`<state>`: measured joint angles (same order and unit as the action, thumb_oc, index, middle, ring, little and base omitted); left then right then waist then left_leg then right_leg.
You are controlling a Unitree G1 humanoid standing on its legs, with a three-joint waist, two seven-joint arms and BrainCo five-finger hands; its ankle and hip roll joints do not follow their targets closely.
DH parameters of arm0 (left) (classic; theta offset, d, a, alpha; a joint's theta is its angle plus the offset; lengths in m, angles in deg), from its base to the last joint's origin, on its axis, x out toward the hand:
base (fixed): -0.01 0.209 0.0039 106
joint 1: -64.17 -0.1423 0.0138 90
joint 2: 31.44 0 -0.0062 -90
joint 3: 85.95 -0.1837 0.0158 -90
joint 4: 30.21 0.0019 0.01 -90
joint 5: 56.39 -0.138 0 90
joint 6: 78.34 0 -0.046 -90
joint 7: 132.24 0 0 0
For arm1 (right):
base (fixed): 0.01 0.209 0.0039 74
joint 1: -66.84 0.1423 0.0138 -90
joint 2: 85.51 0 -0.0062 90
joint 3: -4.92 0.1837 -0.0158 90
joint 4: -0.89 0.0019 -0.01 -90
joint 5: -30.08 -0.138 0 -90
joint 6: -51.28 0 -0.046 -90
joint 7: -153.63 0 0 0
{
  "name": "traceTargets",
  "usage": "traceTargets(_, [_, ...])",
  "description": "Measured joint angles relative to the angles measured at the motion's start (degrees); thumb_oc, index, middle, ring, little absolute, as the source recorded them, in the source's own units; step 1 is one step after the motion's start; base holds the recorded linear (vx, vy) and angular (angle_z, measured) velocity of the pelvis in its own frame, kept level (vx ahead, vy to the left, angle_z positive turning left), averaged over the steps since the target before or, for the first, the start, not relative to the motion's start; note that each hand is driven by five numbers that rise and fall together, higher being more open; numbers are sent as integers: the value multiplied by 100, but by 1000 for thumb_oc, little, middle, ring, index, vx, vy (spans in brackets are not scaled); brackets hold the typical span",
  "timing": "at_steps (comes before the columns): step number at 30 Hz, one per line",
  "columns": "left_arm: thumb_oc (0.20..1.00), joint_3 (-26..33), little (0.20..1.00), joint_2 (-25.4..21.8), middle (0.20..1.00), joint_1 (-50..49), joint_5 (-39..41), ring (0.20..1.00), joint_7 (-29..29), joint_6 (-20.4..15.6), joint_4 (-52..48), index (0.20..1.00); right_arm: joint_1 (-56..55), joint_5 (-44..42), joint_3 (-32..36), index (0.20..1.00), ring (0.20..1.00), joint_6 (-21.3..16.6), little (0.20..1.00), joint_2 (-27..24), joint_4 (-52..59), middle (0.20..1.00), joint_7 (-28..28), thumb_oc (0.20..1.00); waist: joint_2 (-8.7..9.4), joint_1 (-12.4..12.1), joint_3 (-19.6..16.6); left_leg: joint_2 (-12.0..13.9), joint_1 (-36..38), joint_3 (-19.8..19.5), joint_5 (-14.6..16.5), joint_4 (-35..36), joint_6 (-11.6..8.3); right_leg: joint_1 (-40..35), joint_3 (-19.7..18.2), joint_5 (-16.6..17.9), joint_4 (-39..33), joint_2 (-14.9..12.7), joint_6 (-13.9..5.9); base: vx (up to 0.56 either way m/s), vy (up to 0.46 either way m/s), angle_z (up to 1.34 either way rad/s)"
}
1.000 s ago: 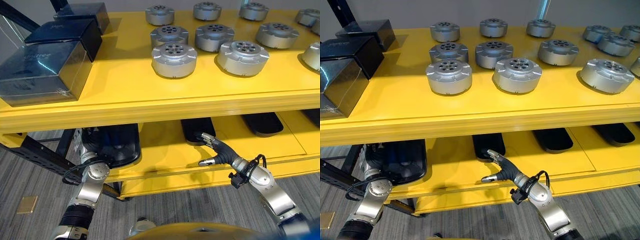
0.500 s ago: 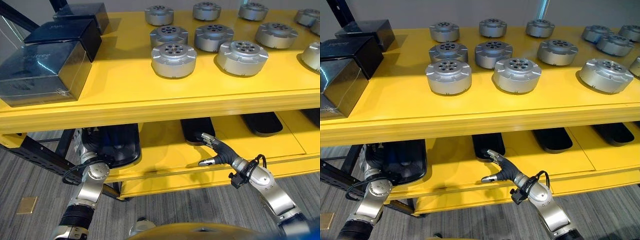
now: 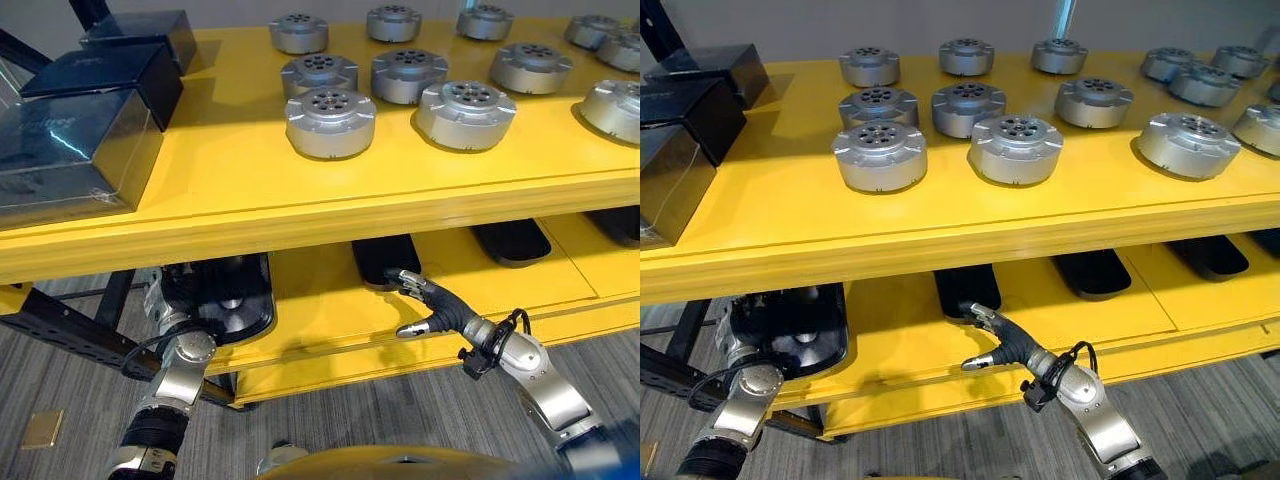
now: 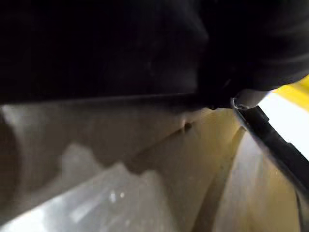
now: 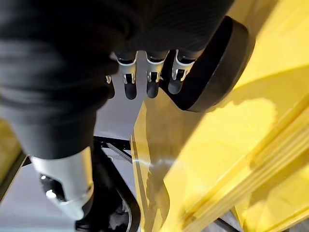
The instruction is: Move parts from the plastic box to the shelf.
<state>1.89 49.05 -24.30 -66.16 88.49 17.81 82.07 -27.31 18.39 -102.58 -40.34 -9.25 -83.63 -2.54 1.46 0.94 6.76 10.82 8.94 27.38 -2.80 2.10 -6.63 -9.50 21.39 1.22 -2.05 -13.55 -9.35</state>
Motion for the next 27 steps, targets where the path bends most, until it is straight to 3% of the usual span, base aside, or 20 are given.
traceTargets(4, [200,-6,200,-2,200,13,1,200,93,32,269,200,-23,-238,304,1000,1000,-15,1000,5,881,1000,-59,1000,1,181,70,-3,-2,57,7,-4,-9,58,-50,28,10,-5,-1,40,77,-9])
traceTargets(10, [200,-26,200,-46,200,168,38,200,290,94,610,200,-30,-272,1128,1000,1000,-313,1000,-24,1001,1000,-841,1000,-115,394,413,-7,-102,259,15,-59,-8,358,-283,73,127,-40,3,-12,89,-17])
traceTargets(14, [200,-191,200,-49,200,229,247,200,388,224,616,200,-78,-272,1198,1000,1000,-378,1000,-102,1005,1000,-859,1000,-198,454,542,22,-192,328,47,-134,0,490,-341,80,164,-39,12,27,69,-9])
traceTargets(17, [200,-204,200,-50,200,478,254,200,559,326,855,200,-58,-271,1182,1000,1000,-378,1000,-282,1005,1000,-828,1000,-142,444,808,66,-226,329,82,-252,6,517,-361,79,225,-41,12,-48,46,-4])
traceTargets(20, [200,-227,200,-188,200,1150,514,200,770,378,1200,200,301,-266,1181,1000,1000,-378,1000,-301,1005,1000,-925,1000,-62,452,1165,174,-870,316,92,-624,60,1143,-484,134,491,-52,84,-194,43,-7])
traceTargets(25, [200,-166,200,-362,200,1890,927,200,1158,502,1278,200,540,-248,1184,1000,1000,-376,1000,-303,1043,1000,-1072,1000,-100,470,1813,285,-1263,278,95,-886,121,1512,-516,186,673,-40,136,-150,8,-1])
traceTargets(27, [200,-167,200,-424,200,1936,1041,200,1203,530,1277,200,618,-242,1183,1000,1000,-376,1000,-301,1061,1000,-1073,1000,-84,492,1894,316,-1453,269,97,-972,125,1717,-543,187,765,-41,140,-98,17,-2])
